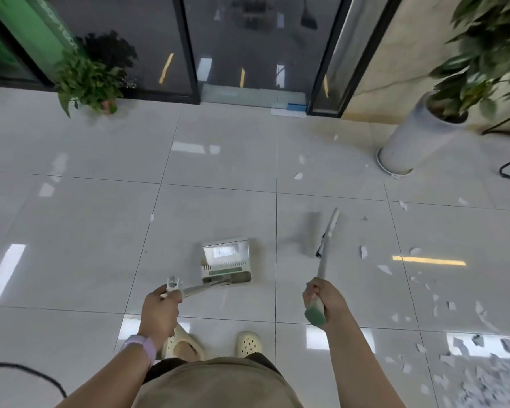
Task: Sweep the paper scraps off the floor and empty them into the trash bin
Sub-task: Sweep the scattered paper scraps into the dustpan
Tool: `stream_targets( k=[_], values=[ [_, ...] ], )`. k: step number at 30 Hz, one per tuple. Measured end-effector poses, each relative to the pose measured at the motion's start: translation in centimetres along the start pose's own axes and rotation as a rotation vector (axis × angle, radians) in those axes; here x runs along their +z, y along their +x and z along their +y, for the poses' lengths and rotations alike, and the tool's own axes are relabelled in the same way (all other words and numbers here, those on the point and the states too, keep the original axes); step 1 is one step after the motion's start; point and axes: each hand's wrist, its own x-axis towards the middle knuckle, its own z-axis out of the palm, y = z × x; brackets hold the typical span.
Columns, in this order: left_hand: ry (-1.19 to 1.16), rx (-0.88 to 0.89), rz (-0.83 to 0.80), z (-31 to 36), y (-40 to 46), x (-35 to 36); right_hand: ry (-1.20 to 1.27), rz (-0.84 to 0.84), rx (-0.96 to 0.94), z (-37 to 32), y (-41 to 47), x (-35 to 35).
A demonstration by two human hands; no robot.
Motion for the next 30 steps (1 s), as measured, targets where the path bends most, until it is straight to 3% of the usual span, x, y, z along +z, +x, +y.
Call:
stream_targets(
  k=[7, 16, 22, 27, 30],
  values=[
    [0.016, 0.002, -0.039, 0.1, 4.5, -9.2, -0.157, -0.194, 0.120, 8.6, 0.1, 14.6],
    [-0.058, -0.027, 0.114, -0.1, 9.0, -23.5, -0.219, -0.427, 0.385, 20.7, 1.7, 33.4],
    [0.094, 0.080, 0.231, -0.2, 10.3, -28.3, -0.259, -0.468, 0.516, 26.1, 2.5, 39.6],
    [0.295, 0.119, 0.268, -0.2, 10.2, -29.9, -0.322, -0.452, 0.491, 27.9, 3.7, 42.9],
    [0.194, 0.066, 0.347, -0.7, 9.9, -28.7, -0.284, -0.424, 0.449, 26.8, 6.3, 42.4]
  ],
)
